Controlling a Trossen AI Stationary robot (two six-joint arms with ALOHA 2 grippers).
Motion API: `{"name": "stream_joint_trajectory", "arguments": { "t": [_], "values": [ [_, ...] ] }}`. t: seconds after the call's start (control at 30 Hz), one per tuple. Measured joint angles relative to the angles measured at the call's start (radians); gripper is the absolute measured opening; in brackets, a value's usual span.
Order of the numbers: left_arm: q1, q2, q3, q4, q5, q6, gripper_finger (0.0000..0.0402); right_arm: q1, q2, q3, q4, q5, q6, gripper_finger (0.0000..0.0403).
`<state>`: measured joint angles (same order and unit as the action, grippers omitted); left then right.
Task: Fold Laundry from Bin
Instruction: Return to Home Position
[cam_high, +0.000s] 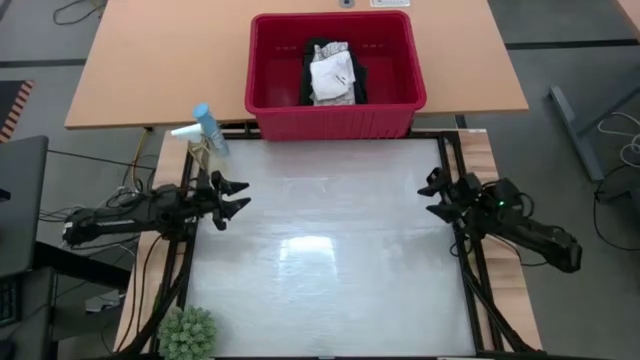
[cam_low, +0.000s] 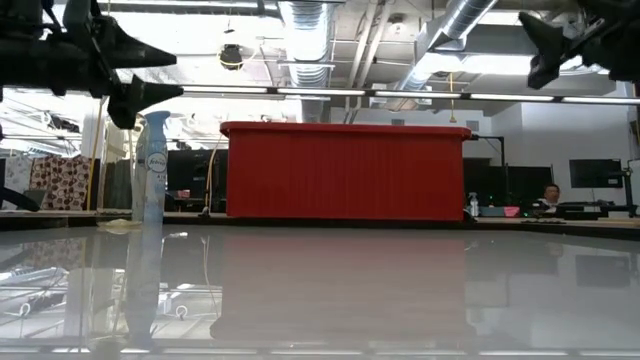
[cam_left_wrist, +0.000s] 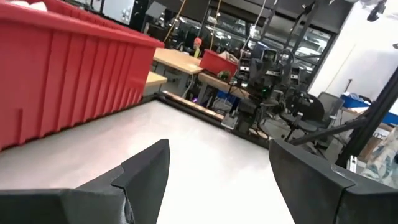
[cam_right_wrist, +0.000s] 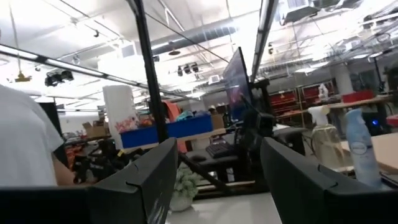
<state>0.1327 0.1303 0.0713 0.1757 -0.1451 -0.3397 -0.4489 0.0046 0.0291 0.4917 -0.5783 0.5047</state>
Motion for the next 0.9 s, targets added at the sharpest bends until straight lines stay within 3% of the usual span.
{"name": "stream_joint_trajectory", "arguments": {
  "t": [0.2, 0.37, 0.57, 0.73, 0.9],
  "values": [
    [-0.036, 0.000, -0.013, -0.009, -0.049, -0.013, 0.0263, 0.093, 0.005, -0.019, -0.025, 0.113, -0.071, 0.0255],
    [-0.056, 0.000, -0.013, -0.055, -0.050, -0.028, 0.0263, 0.178, 0.005, -0.020, -0.097, 0.145, -0.097, 0.0255],
    [-0.100, 0.001, -0.060, -0.023, -0.067, -0.082, 0.0263, 0.295, 0.007, -0.020, -0.213, 0.353, -0.183, 0.0255],
    [-0.135, 0.000, -0.060, -0.039, -0.097, -0.032, 0.0263, 0.375, 0.008, -0.020, -0.345, 0.516, -0.192, 0.0255],
    [-0.156, 0.000, -0.061, -0.066, -0.140, -0.022, 0.0263, 0.431, 0.007, -0.020, -0.395, 0.591, -0.197, 0.0255]
  ]
}}
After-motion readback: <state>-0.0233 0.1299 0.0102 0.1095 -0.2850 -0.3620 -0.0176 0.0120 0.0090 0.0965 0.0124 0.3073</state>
